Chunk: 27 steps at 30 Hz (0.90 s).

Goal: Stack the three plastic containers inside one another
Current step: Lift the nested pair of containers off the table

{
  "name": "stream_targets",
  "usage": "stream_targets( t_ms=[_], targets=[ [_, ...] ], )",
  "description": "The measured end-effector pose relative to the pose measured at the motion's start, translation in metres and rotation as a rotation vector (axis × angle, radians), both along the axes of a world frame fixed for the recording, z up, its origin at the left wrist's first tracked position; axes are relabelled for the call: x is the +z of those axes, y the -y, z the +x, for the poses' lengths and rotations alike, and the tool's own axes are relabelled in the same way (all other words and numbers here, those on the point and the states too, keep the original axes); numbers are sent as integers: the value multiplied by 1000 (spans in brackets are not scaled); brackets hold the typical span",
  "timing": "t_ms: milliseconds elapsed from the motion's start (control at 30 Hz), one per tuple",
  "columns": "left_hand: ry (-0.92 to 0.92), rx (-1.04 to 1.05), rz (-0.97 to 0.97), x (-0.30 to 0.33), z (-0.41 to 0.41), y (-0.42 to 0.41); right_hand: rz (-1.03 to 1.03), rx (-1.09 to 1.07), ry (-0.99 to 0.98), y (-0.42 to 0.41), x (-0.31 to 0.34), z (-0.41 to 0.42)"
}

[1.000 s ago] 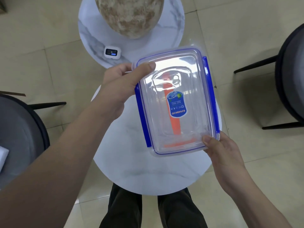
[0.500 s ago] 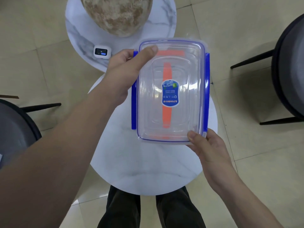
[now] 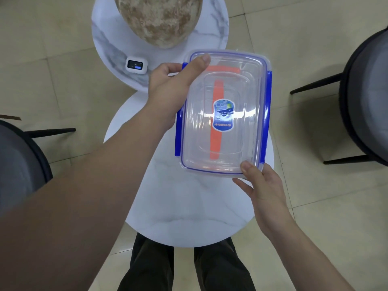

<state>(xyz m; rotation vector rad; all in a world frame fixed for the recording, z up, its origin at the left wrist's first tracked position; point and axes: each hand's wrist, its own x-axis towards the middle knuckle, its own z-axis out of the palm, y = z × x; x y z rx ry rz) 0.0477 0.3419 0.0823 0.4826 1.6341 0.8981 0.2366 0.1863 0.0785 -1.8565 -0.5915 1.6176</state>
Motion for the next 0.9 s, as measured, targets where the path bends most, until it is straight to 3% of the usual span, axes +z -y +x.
stream_targets(
  t_ms=[467, 600, 700, 900],
  targets=[
    [-6, -107, -80, 9, -9, 6, -15, 19, -56, 1, 10, 6],
    [110, -110, -100, 13, -20, 47, -8, 72, -12, 1, 10, 8],
    [137, -30, -124, 10, -24, 100, -18, 78, -37, 3, 9, 7],
    [157, -64, -157, 18, -16, 150, 26, 35, -78, 1, 9, 11]
  ],
)
